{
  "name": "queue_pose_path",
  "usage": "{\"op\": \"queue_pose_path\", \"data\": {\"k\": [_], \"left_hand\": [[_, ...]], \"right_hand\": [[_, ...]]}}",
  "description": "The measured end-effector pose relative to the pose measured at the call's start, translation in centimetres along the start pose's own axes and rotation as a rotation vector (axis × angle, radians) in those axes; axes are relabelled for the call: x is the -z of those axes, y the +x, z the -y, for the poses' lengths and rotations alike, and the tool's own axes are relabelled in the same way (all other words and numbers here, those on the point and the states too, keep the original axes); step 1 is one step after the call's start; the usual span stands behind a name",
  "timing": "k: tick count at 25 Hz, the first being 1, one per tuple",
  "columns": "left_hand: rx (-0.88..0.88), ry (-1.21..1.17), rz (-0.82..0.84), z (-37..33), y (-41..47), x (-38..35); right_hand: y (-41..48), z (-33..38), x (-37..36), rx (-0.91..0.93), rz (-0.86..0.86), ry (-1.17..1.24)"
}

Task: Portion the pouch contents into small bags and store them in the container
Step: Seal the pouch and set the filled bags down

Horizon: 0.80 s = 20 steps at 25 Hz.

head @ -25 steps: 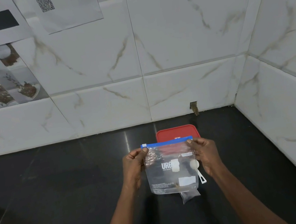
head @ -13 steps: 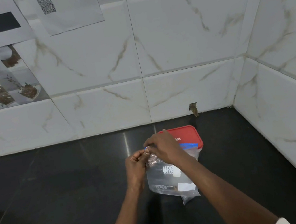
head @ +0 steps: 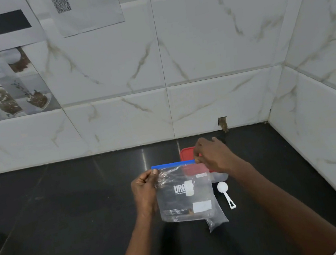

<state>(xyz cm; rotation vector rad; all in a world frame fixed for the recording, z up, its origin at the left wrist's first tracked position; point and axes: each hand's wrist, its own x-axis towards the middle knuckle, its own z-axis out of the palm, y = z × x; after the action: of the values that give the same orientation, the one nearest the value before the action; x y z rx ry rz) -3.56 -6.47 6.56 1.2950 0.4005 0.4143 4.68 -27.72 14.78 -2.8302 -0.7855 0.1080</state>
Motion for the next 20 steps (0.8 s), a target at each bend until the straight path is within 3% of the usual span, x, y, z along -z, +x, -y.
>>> {"op": "queue_pose_path", "data": {"k": [4,9,14,17,20], "left_hand": [[0.001,-0.002,0.065,-0.2,0.2,0.0],[0.034,-0.159,0.119,-1.2,0.1,-0.7],[0.116,-0.207,0.193,-1.6,1.4,1.0],[0.225,-0.035,0.336,-0.5,1.2,2.3],[0.201,0.042,0.271,0.7,1.4,2.7]], "right_hand": [[-1.3,-2.8,0.6,-0.079,-0.067,0.233],[-2.7,-2.9,-3.3,-0.200,-0.014,1.183],[-2.8,-1.5,-6.5,-0.357,-0.161,1.511],[-2.2,-0.5,-6.6,-0.390,-0.202,1.602],[-1.4,0.1,-6.5,-0.399,-0.173,1.578]]}}
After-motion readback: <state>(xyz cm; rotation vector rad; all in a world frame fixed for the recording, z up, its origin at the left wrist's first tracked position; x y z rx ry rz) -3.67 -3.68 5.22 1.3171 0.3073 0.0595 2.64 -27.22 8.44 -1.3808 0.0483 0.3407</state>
